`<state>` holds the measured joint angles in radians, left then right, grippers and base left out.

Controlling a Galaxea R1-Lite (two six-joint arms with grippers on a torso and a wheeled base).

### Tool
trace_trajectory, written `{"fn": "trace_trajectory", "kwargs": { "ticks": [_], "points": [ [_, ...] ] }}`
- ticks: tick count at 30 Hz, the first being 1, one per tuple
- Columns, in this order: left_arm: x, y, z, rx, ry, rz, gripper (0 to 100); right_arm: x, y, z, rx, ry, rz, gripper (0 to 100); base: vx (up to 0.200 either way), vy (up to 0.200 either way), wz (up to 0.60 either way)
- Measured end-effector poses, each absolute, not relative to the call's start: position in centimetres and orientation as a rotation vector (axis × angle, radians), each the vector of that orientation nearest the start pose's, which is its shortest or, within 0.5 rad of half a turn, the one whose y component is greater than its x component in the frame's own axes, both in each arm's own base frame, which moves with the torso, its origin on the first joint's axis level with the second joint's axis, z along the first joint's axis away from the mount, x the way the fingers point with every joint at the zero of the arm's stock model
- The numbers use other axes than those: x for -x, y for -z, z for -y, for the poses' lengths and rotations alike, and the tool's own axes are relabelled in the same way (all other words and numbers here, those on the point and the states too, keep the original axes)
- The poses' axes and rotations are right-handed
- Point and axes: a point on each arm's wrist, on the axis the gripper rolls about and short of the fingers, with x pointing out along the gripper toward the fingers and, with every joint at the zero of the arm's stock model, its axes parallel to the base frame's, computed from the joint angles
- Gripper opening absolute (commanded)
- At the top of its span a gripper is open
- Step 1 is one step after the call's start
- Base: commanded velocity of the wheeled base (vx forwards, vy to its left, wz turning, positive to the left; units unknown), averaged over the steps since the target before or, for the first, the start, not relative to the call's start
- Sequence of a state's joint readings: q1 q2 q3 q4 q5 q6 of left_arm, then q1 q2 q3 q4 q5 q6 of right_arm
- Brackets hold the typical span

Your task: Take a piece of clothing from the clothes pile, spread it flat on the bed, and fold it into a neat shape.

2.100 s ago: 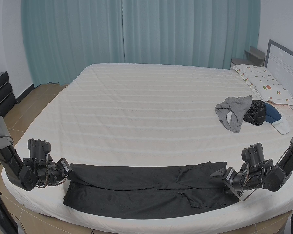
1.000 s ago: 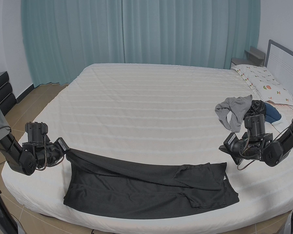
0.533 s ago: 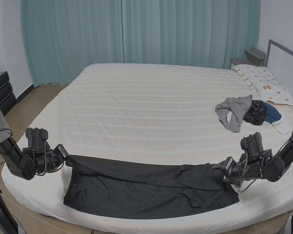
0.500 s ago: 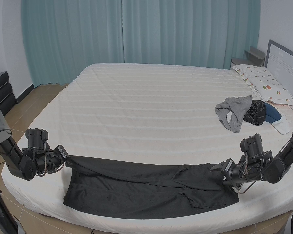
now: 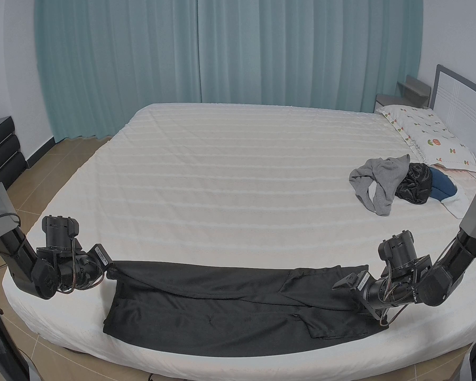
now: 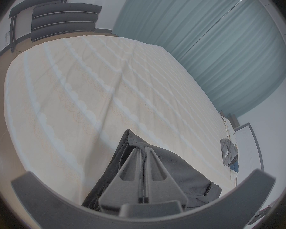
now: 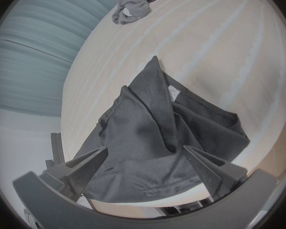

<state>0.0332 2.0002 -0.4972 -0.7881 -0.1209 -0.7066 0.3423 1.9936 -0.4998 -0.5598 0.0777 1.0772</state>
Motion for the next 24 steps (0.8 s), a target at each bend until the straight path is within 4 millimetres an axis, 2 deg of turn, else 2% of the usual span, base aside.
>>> {"fn": "trace_trajectory", "kwargs": {
  "ticks": [3, 4, 16, 24],
  "points": [
    [-28.9, -3.6, -0.7, 0.731, -0.171, -0.716, 0, -26.3, -1.8, -9.5, -0.863, 0.158, -1.033, 100, 0.000, 0.000, 0.00],
    [-28.9, -3.6, -0.7, 0.732, -0.172, -0.716, 0, -26.6, -1.7, -9.6, -0.866, 0.159, -1.030, 0, 0.000, 0.000, 0.00],
    [-28.9, -3.5, -0.8, 0.732, -0.177, -0.719, 0, -27.6, -0.9, -9.6, -0.863, 0.169, -1.034, 0, 0.000, 0.000, 0.00],
    [-29.3, -3.7, -0.8, 0.728, -0.170, -0.704, 0, -29.1, -1.9, -9.2, -0.894, 0.162, -0.963, 0, 0.000, 0.000, 0.00]
  ]
}}
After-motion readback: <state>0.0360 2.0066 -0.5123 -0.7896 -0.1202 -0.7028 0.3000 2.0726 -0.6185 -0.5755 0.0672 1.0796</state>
